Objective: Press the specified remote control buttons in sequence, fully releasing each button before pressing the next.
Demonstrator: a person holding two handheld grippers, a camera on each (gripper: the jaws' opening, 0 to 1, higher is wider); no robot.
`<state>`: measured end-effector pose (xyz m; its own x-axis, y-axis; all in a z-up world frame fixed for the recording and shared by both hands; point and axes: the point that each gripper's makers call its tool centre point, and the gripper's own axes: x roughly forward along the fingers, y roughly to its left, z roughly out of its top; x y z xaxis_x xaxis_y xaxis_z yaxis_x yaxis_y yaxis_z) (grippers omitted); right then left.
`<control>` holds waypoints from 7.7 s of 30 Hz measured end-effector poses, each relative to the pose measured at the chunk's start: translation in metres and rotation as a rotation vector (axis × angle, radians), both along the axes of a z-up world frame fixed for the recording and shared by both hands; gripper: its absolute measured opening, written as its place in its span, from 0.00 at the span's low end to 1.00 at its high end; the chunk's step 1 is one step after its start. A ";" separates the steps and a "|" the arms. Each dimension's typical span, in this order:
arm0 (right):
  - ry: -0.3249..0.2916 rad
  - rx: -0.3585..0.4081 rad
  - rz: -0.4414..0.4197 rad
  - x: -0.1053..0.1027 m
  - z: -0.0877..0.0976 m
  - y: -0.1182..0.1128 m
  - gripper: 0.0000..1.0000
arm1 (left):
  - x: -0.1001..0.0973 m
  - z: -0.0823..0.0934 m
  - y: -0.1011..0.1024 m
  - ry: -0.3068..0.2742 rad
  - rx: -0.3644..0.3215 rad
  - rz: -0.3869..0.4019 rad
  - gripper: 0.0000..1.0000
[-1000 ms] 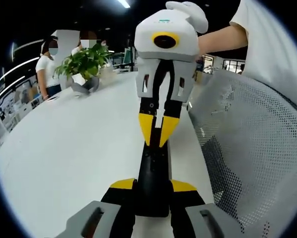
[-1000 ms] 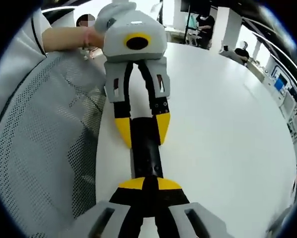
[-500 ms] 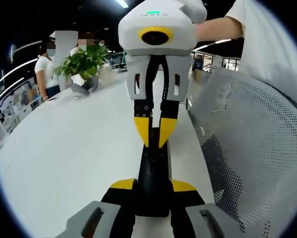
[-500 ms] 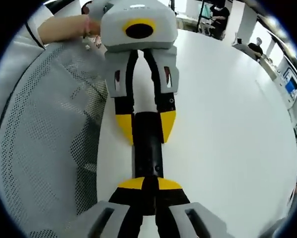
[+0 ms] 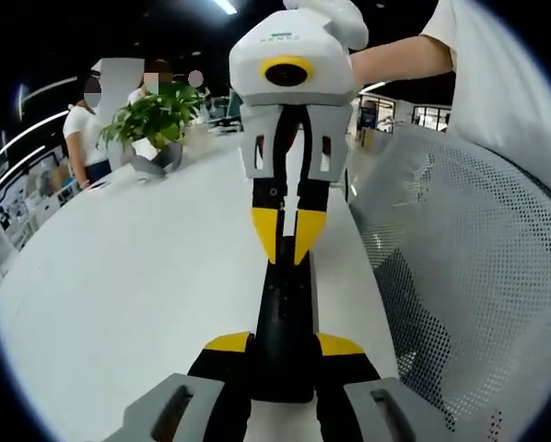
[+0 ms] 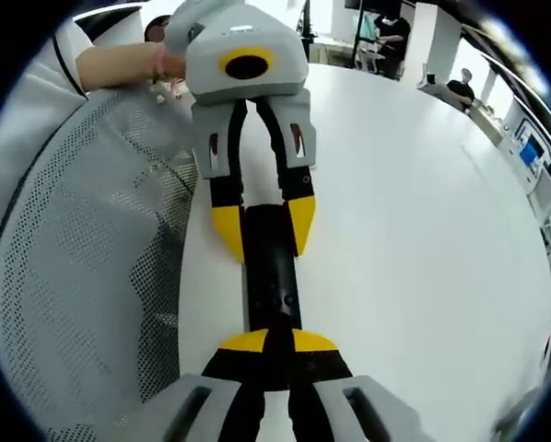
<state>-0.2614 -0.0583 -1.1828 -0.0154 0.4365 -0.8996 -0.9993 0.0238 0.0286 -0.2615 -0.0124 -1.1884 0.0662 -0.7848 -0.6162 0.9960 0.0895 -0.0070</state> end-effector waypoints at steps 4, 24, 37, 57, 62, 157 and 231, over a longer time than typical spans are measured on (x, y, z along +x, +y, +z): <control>-0.044 -0.068 0.030 -0.001 -0.001 0.001 0.04 | 0.000 0.000 0.000 0.002 0.000 0.001 0.24; -0.049 0.011 -0.046 -0.002 0.002 -0.002 0.05 | -0.001 0.000 0.000 -0.002 0.011 0.006 0.24; -0.110 -0.084 -0.050 -0.003 -0.002 -0.003 0.06 | -0.001 0.000 -0.001 -0.002 0.017 0.005 0.24; -0.092 0.007 -0.067 -0.002 0.000 -0.014 0.04 | 0.000 0.001 -0.001 -0.004 0.022 0.000 0.24; -0.103 -0.004 -0.061 -0.003 0.000 -0.011 0.04 | 0.000 0.001 -0.001 -0.004 0.024 0.000 0.24; -0.031 0.141 -0.185 0.001 0.013 0.011 0.00 | 0.001 0.000 -0.001 0.003 -0.002 0.012 0.25; -0.043 0.030 -0.129 -0.001 0.001 0.024 0.00 | 0.000 0.001 -0.002 0.007 -0.007 0.014 0.25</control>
<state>-0.2621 -0.0344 -1.1815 0.0809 0.4586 -0.8850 -0.9883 0.1521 -0.0115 -0.2614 -0.0142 -1.1871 0.0724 -0.7879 -0.6115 0.9946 0.1030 -0.0149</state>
